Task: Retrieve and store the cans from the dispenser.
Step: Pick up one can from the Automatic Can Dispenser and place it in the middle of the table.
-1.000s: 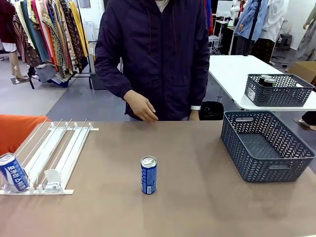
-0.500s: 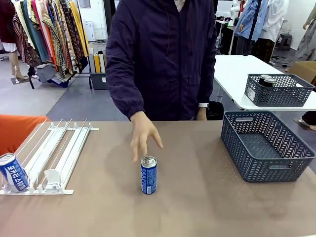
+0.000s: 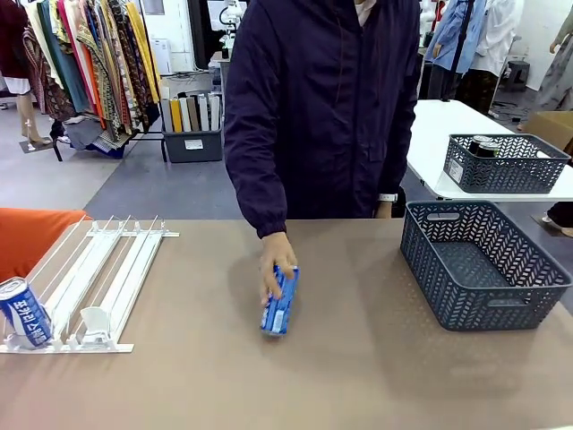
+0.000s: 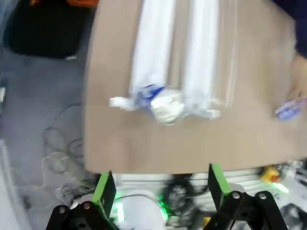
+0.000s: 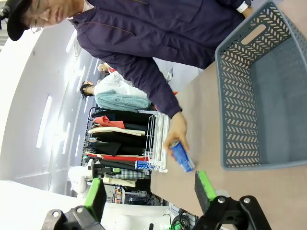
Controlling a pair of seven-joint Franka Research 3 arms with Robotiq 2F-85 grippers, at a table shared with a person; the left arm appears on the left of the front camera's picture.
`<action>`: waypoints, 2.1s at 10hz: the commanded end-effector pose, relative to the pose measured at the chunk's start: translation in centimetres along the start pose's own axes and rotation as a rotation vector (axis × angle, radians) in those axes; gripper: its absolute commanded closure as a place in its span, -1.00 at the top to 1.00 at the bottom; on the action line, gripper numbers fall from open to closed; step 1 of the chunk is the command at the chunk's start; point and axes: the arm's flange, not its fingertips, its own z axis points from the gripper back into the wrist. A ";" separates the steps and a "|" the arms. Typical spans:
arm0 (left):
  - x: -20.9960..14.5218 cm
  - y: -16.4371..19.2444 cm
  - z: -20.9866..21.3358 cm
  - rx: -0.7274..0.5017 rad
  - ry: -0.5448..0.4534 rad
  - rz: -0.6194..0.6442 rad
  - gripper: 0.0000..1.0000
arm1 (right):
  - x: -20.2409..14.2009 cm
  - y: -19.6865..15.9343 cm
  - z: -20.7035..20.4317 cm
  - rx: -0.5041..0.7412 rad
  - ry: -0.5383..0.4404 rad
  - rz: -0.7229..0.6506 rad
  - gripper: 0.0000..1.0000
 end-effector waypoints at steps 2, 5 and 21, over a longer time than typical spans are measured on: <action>0.8 -4.3 -2.8 0.221 0.026 -0.080 1.00 | 0.1 0.3 -0.1 0.014 -0.009 0.002 1.00; 0.0 -2.1 -1.1 0.131 0.029 -0.036 1.00 | 0.1 0.3 -0.1 0.014 -0.009 0.002 1.00; 1.0 -4.4 -13.8 0.206 0.126 -0.092 1.00 | 0.1 0.3 -0.1 0.014 -0.009 0.002 1.00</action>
